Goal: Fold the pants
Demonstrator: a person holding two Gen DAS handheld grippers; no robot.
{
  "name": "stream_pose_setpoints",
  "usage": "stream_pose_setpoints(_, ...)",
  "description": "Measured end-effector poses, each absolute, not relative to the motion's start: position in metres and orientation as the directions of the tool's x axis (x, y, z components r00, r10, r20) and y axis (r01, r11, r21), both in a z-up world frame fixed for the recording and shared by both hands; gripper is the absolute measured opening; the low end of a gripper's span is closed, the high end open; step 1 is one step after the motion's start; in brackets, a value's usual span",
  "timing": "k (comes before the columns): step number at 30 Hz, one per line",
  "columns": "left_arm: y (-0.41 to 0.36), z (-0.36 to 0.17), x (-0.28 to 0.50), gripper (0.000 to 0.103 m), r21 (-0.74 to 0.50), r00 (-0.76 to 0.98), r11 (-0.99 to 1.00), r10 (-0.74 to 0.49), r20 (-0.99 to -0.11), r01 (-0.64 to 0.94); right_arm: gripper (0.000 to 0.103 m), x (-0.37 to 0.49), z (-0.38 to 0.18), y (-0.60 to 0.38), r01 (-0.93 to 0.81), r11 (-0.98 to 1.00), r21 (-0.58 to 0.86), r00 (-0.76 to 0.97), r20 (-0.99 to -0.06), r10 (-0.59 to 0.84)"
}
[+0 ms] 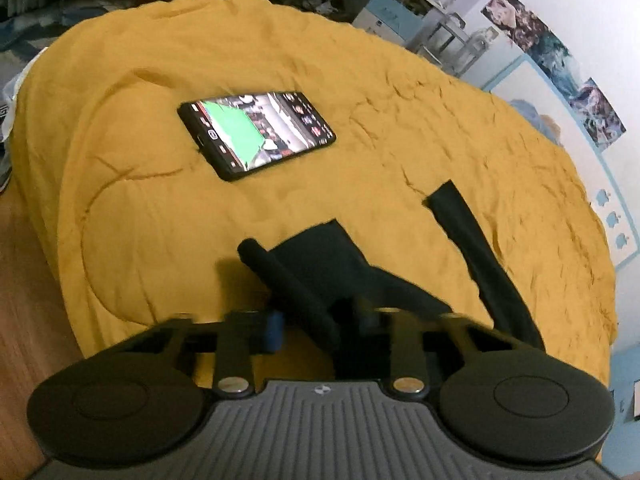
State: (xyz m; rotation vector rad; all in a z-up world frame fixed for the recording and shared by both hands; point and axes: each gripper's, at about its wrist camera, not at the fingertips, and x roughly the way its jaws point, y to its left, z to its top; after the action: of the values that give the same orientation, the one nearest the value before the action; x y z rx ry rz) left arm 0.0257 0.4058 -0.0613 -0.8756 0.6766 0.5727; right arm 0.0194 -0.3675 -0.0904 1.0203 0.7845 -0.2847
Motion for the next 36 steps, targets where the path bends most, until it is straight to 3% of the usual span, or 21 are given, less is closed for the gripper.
stream_pose_setpoints(1,0.407,-0.059,0.024,0.006,-0.498,0.653,0.512,0.177,-0.736,-0.7,0.032,0.019,-0.091,-0.368,0.563,0.514,0.648,0.695,-0.707,0.131)
stream_pose_setpoints(2,0.408,-0.057,0.023,0.005,-0.504,0.656,0.508,0.174,-0.735,-0.699,0.014,0.019,-0.092,-0.369,0.573,0.511,0.641,0.691,-0.713,0.119)
stream_pose_setpoints(4,0.407,-0.051,0.023,0.003,-0.496,0.659,0.524,0.178,-0.731,-0.692,0.0,0.019,-0.093,-0.371,0.604,0.515,0.608,0.672,-0.736,0.082)
stream_pose_setpoints(10,0.403,-0.028,0.03,0.001,-0.473,0.673,0.565,0.21,-0.709,-0.676,0.0,0.007,-0.084,-0.379,0.581,0.515,0.63,0.687,-0.719,0.105)
stream_pose_setpoints(15,0.403,0.005,0.038,0.001,-0.483,0.705,0.576,0.252,-0.662,-0.659,0.0,0.013,-0.056,-0.388,0.482,0.48,0.733,0.773,-0.614,0.16)
stream_pose_setpoints(21,0.408,0.017,0.059,0.001,-0.482,0.705,0.585,0.234,-0.67,-0.652,0.0,0.028,-0.037,-0.395,0.42,0.432,0.798,0.818,-0.539,0.2)
stream_pose_setpoints(26,0.41,0.012,0.074,0.001,-0.433,0.648,0.573,0.241,-0.723,-0.696,0.0,0.039,-0.029,-0.397,0.403,0.434,0.806,0.819,-0.529,0.221)
stream_pose_setpoints(36,0.421,0.025,0.124,0.001,-0.426,0.637,0.585,0.21,-0.742,-0.69,0.0,0.074,-0.014,-0.405,0.392,0.418,0.82,0.823,-0.515,0.238)
